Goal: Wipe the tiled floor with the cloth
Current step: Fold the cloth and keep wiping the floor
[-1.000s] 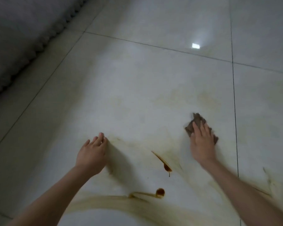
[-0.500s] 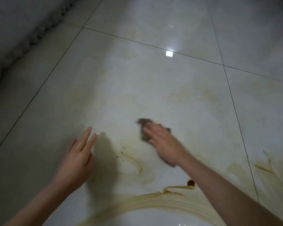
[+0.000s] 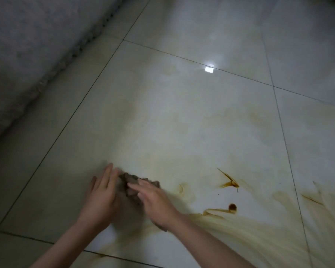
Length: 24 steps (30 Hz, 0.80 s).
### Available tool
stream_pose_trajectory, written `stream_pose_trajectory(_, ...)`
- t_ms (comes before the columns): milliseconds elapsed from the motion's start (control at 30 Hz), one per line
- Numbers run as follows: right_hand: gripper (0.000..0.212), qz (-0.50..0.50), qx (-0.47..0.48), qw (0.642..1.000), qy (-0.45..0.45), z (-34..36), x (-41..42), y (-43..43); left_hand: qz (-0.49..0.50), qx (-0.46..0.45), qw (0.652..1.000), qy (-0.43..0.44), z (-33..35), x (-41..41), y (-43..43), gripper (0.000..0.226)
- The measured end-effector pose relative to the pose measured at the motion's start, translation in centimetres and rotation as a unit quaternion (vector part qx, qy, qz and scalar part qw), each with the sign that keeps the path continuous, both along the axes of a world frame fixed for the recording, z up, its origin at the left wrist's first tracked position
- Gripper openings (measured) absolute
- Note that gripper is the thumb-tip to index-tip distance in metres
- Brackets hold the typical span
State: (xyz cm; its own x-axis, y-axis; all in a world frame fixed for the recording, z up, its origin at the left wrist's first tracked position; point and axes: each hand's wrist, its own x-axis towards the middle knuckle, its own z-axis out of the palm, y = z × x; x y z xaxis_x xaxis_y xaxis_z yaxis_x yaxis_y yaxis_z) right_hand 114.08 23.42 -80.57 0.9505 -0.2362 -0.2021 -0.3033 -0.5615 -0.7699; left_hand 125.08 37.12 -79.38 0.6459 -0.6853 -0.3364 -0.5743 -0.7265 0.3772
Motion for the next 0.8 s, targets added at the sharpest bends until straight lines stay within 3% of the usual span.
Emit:
stream_pose_trajectory(100, 0.037, -0.166, 0.186, 0.968, 0.040, 4.6, -1.3, -3.0, 0.012, -0.031, 0.999, 0.004, 1.3, -0.9, -1.2, 0.059)
stream_pose_trajectory(233, 0.033, -0.329, 0.434, 0.838, 0.020, 9.9, -5.6, -7.6, 0.013, -0.113, 0.993, 0.034, 3.8, -3.4, -4.6, 0.047)
stream_pose_trajectory(333, 0.037, -0.368, 0.536, 0.759, 0.014, 14.3, -9.5, -9.8, 0.014, -0.189, 0.974, 0.125, 7.7, -6.9, -8.5, 0.028)
stream_pose_trajectory(433, 0.040, -0.367, 0.529, 0.765, 0.007, 16.5, -13.1, -11.4, 0.030, -0.246, 0.940, 0.234, 11.5, -10.8, -12.1, 0.022)
stream_pose_trajectory(600, 0.024, -0.409, 0.474, 0.779, -0.035, 15.7, -17.1, -12.5, 0.059, -0.224, 0.909, 0.346, 13.9, -15.7, -15.9, 0.059)
stream_pose_trajectory(700, 0.036, -0.405, 0.523, 0.748, -0.055, 14.4, -18.0, -12.8, 0.138, -0.213, 0.848, 0.465, 13.2, -17.0, -16.6, 0.049)
stream_pose_trajectory(800, 0.038, -0.395, 0.494, 0.773, -0.050, 14.2, -18.8, -13.4, 0.163, -0.230, 0.819, 0.501, 12.2, -17.4, -16.2, 0.030)
